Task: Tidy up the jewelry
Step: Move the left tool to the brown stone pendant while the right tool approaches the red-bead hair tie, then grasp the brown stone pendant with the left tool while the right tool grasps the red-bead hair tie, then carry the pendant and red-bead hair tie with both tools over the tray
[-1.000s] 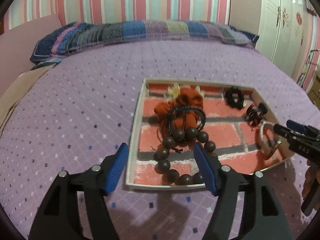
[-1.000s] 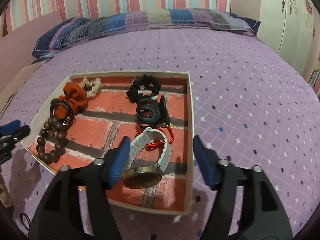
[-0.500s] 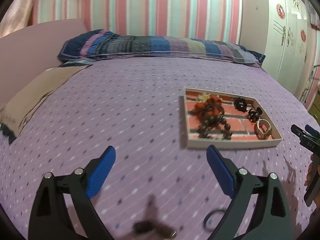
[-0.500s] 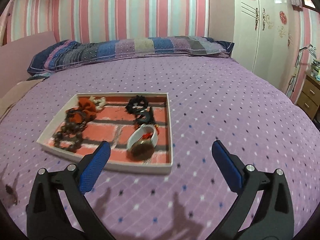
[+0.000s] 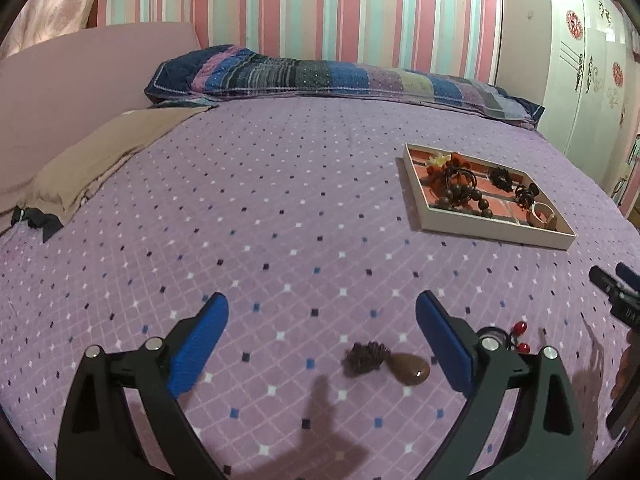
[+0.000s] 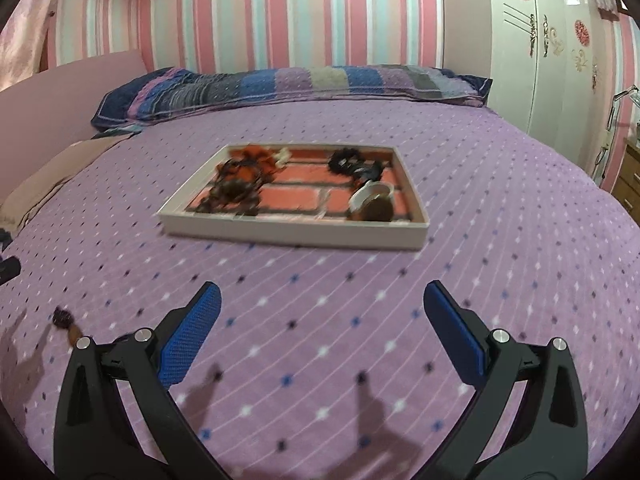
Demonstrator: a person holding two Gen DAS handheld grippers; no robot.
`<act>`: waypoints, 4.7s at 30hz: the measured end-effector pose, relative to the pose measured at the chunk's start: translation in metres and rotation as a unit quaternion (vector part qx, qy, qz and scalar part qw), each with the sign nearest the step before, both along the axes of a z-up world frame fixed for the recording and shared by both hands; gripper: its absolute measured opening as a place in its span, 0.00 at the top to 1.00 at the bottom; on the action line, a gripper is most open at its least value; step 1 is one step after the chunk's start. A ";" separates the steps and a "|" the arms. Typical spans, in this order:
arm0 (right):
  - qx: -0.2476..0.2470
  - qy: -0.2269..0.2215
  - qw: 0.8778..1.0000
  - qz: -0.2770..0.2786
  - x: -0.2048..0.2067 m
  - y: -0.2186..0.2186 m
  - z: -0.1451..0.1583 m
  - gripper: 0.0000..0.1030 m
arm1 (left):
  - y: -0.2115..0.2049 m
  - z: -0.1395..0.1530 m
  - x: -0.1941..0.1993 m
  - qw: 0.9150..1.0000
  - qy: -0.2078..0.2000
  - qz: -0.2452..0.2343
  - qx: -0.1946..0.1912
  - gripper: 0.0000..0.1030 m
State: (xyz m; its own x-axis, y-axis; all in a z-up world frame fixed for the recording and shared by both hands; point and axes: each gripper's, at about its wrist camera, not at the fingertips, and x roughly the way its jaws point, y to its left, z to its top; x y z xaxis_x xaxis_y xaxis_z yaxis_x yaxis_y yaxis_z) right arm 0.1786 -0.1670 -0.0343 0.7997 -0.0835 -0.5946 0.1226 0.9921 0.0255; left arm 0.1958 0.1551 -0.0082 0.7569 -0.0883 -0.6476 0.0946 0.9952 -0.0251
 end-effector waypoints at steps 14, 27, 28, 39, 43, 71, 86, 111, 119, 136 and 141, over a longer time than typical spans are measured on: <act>-0.008 0.034 0.999 0.000 -0.013 0.063 -0.026 0.04 | 0.017 -0.029 0.004 1.000 0.009 0.010 0.009 0.10; -0.005 0.061 0.998 -0.008 -0.005 0.087 -0.041 0.04 | 0.006 -0.055 0.016 0.999 0.029 -0.002 0.022 0.10; -0.005 0.064 0.998 -0.007 -0.004 0.089 -0.042 0.04 | 0.005 -0.057 0.017 0.999 0.030 -0.002 0.025 0.10; -0.012 0.089 0.996 0.012 0.010 0.104 -0.055 0.05 | -0.001 -0.070 0.026 0.999 0.048 -0.019 0.014 0.10; -0.012 0.100 0.995 0.017 0.015 0.108 -0.061 0.07 | 0.002 -0.073 0.026 0.998 0.052 -0.031 -0.006 0.18; 0.003 0.077 0.996 0.036 0.009 0.109 -0.061 0.85 | -0.008 -0.072 0.012 0.993 0.050 -0.100 -0.037 0.79; 0.033 0.070 0.996 0.046 0.007 0.098 -0.056 0.85 | 0.018 -0.062 0.012 0.991 0.057 -0.069 -0.096 0.88; 0.050 0.052 0.996 0.053 0.023 0.044 -0.034 0.85 | -0.022 -0.009 0.013 0.996 0.012 -0.066 -0.066 0.97; 0.060 0.055 0.995 0.052 0.028 0.023 -0.037 0.85 | -0.033 -0.005 0.020 0.996 0.015 -0.061 -0.063 0.97; 0.038 0.017 0.999 0.027 0.075 -0.044 0.015 0.85 | -0.120 0.045 0.070 0.994 -0.025 -0.098 -0.043 0.97; 0.024 0.007 1.000 0.015 0.104 -0.070 0.033 0.85 | -0.158 0.056 0.100 0.991 -0.037 -0.119 -0.042 0.97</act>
